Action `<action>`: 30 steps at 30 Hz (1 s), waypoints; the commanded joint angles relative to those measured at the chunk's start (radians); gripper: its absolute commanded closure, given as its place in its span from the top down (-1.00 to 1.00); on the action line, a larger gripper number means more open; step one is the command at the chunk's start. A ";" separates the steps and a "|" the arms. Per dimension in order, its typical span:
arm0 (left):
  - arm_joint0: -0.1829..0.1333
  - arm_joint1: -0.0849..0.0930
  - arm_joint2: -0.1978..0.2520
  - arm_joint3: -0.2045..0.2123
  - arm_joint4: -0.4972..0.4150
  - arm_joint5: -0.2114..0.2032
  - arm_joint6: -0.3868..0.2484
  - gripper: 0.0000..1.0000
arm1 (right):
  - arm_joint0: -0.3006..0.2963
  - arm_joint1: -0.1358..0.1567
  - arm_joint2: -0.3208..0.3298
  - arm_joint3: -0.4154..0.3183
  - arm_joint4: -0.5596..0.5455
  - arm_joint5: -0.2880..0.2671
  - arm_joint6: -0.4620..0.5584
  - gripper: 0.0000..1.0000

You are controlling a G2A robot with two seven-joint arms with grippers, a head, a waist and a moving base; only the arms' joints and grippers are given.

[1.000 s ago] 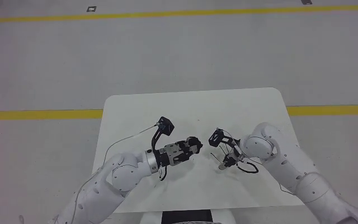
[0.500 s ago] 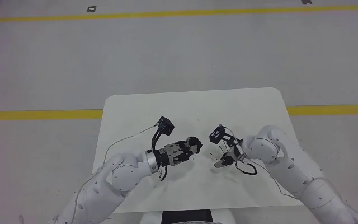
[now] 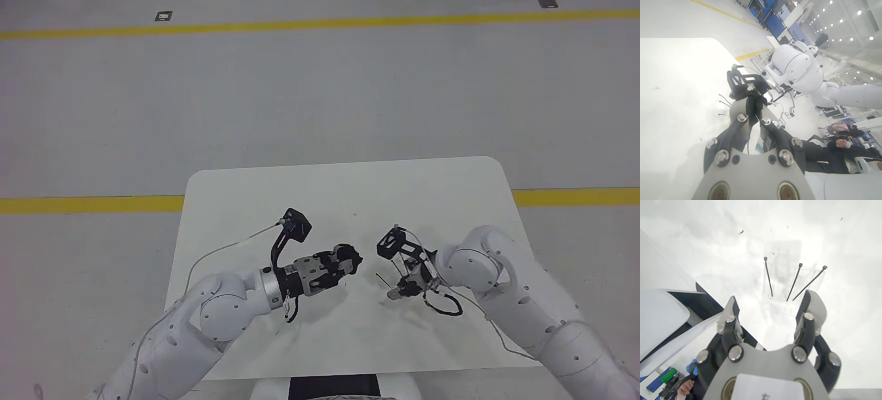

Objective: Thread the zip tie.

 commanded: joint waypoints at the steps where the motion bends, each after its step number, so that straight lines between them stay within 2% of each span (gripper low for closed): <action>1: 0.000 0.000 0.000 0.000 0.000 0.000 0.000 -1.00 | 0.002 0.000 -0.001 0.008 0.003 -0.003 0.000 -0.16; 10: 0.000 0.000 0.000 0.000 0.000 0.000 0.000 -1.00 | 0.026 -0.005 -0.027 0.049 0.007 0.009 -0.005 -0.20; 20: 0.000 0.000 0.000 0.000 0.000 0.000 0.000 -1.00 | 0.058 -0.014 -0.059 0.096 0.005 0.024 -0.015 -0.46; 30: 0.000 0.000 0.000 0.000 0.000 0.000 0.000 -1.00 | 0.075 -0.021 -0.081 0.119 -0.027 0.057 -0.029 -0.50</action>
